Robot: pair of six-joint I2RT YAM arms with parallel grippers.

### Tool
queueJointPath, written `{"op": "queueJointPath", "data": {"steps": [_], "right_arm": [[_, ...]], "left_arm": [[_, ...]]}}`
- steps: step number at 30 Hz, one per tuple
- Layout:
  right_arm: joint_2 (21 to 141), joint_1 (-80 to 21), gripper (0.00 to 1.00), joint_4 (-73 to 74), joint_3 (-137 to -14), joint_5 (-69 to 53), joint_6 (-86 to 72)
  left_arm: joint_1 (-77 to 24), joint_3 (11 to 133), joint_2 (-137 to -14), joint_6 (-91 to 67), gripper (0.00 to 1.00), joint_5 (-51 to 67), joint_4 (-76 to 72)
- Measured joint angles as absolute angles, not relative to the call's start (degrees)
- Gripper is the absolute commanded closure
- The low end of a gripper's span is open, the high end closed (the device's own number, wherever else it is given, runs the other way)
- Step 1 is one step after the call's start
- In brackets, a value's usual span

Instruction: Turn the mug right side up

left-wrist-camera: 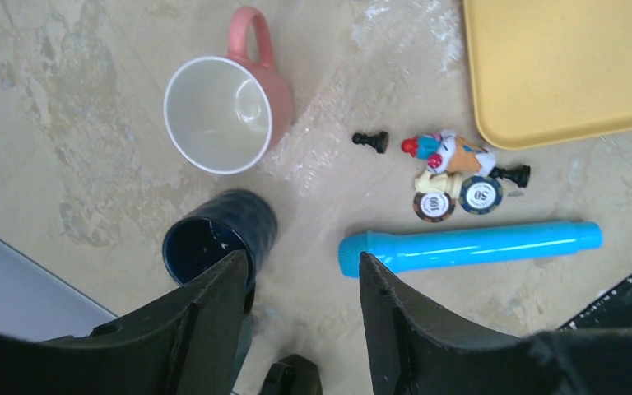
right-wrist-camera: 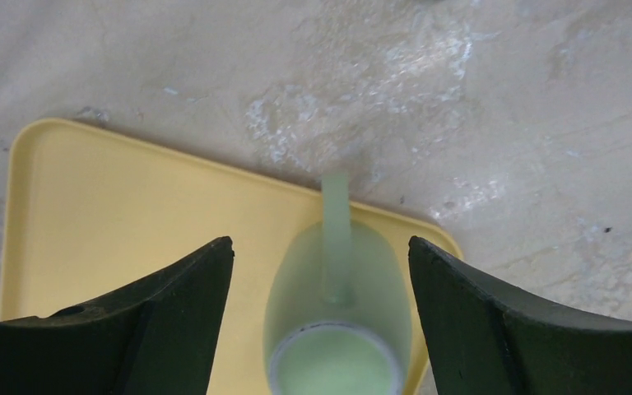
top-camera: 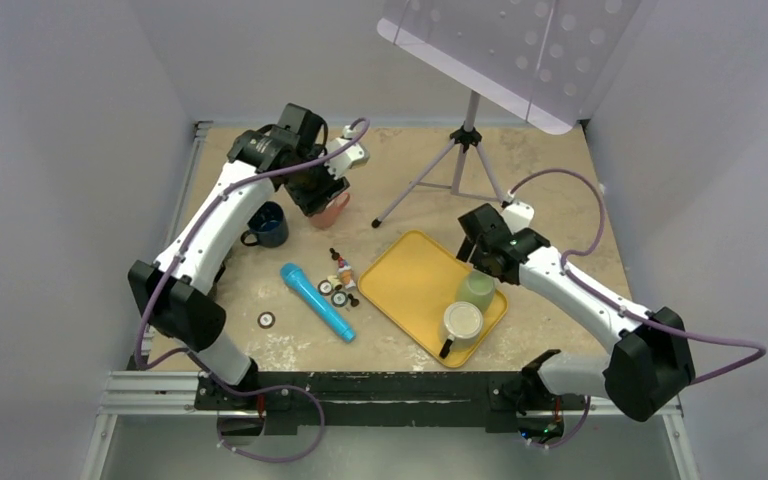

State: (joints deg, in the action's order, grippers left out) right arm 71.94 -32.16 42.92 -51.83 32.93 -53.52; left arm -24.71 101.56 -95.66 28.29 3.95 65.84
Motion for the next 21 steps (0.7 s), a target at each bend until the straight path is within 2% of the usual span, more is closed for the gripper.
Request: {"op": "queueJointPath", "data": {"steps": [5, 12, 16, 21], "right_arm": [[71.96, -32.23, 0.34, 36.97, -49.87, 24.25, -51.53], [77.3, -36.82, 0.35, 27.97, -51.72, 14.74, -48.29], [85.49, -42.72, 0.31, 29.67, -61.82, 12.93, -44.45], [91.96, -45.65, 0.28, 36.82, -73.89, 18.33, -38.68]], "left_arm": [[-24.75, 95.94, -90.7, 28.38, 0.44, 5.63, 66.43], [-24.75, 92.36, -89.19, 28.75, 0.44, 5.85, 66.94], [-24.75, 92.33, -88.88, 28.75, 0.44, 5.87, 66.94], [-24.75, 91.35, -88.29, 28.84, 0.44, 6.02, 66.72]]}}
